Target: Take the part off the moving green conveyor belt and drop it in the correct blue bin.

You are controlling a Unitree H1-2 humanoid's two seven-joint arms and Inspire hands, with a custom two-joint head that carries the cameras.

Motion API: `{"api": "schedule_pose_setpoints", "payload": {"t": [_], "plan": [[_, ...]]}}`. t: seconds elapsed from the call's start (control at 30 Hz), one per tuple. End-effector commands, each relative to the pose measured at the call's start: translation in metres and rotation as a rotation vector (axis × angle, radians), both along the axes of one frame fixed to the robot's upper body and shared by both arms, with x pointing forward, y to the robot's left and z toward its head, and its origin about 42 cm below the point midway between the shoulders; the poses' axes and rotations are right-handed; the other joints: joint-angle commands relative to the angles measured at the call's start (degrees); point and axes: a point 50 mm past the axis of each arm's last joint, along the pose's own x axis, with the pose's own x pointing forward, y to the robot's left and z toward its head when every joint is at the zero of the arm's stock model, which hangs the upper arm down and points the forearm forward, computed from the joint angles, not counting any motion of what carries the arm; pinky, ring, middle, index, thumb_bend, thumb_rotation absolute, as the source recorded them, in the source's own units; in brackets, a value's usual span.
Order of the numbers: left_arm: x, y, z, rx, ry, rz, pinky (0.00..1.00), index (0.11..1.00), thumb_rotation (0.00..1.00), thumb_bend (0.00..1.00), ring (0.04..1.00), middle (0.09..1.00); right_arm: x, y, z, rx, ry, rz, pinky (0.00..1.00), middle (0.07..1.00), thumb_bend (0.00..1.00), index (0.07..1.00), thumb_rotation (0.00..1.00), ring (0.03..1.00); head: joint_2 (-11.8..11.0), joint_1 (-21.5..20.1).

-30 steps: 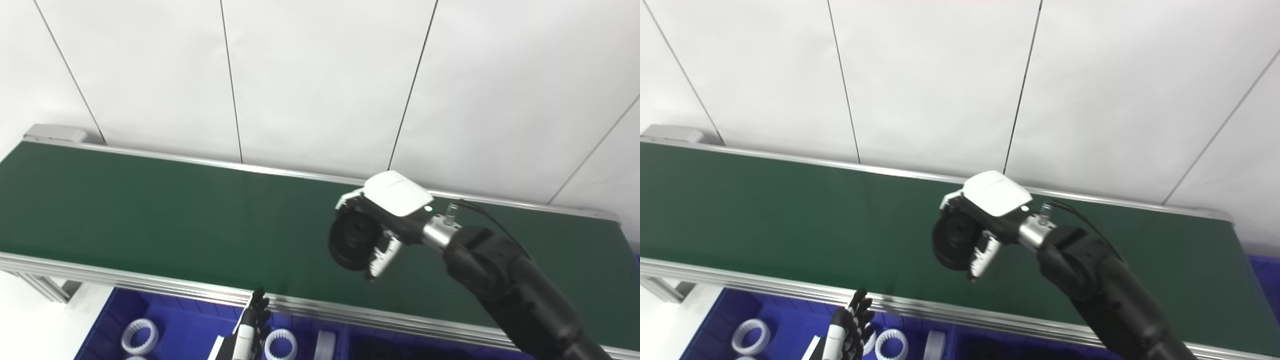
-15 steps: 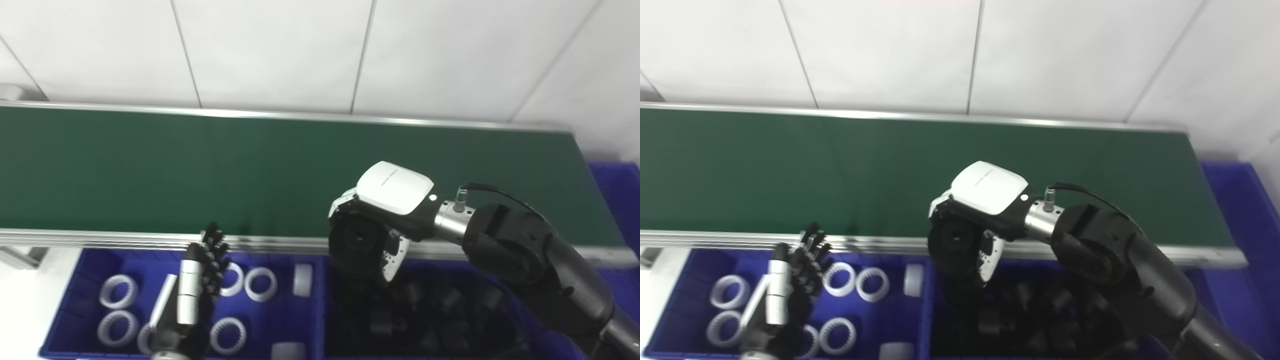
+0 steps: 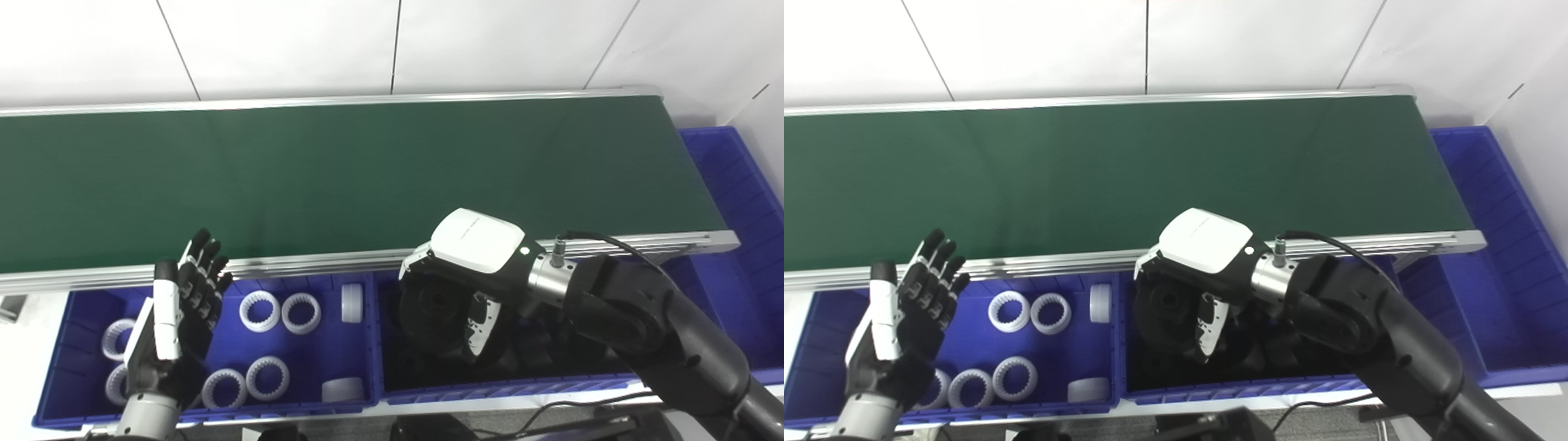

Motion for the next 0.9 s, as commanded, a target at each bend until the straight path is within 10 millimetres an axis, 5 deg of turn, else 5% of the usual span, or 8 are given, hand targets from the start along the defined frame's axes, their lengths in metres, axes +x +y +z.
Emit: {"api": "schedule_pose_setpoints", "payload": {"t": [0.0,0.23,0.27,0.33,0.4,0.6,0.87], "plan": [[0.002,0.0,0.006,0.009,-0.024,-0.01,1.0,1.0,0.97,0.59,0.999,1.0,-0.001,0.0,0.006,0.018,-0.089,0.037,0.23,0.499,0.51,0.495,0.16,0.302,0.0,0.3],[-0.001,-0.003,0.008,0.01,-0.026,-0.005,1.0,1.0,0.96,0.58,0.991,0.997,-0.002,-0.001,-0.003,-0.055,-0.107,0.008,0.25,0.531,0.51,0.497,0.17,0.349,-0.1,1.2],[-0.001,-0.003,0.008,0.008,-0.026,-0.003,1.0,1.0,0.97,0.57,0.991,0.995,-0.002,-0.001,-0.003,-0.06,-0.104,-0.004,0.37,0.622,0.73,0.652,0.49,0.5,-0.1,1.2],[-0.003,-0.005,0.008,0.007,-0.025,-0.001,1.0,1.0,0.97,0.56,0.99,0.994,-0.004,0.0,-0.006,-0.095,-0.112,-0.021,0.43,0.662,0.8,0.697,0.58,0.567,-0.2,1.9],[-0.003,-0.007,0.009,0.001,-0.026,0.0,1.0,1.0,0.99,0.54,0.987,0.992,-0.005,0.001,-0.007,-0.121,-0.126,-0.033,0.59,0.734,0.89,0.744,0.73,0.688,-0.2,2.2],[-0.005,-0.01,0.012,-0.002,-0.033,0.003,1.0,1.0,1.0,0.52,0.988,0.996,-0.008,0.005,-0.005,-0.094,-0.132,-0.088,0.72,0.846,1.0,0.778,0.81,0.823,-0.3,2.5],[-0.007,-0.012,0.013,-0.004,-0.029,0.006,1.0,1.0,1.0,0.53,0.999,1.0,-0.01,0.009,-0.001,-0.069,-0.122,-0.102,0.74,0.851,1.0,0.791,0.86,0.814,-0.4,3.4]]}}
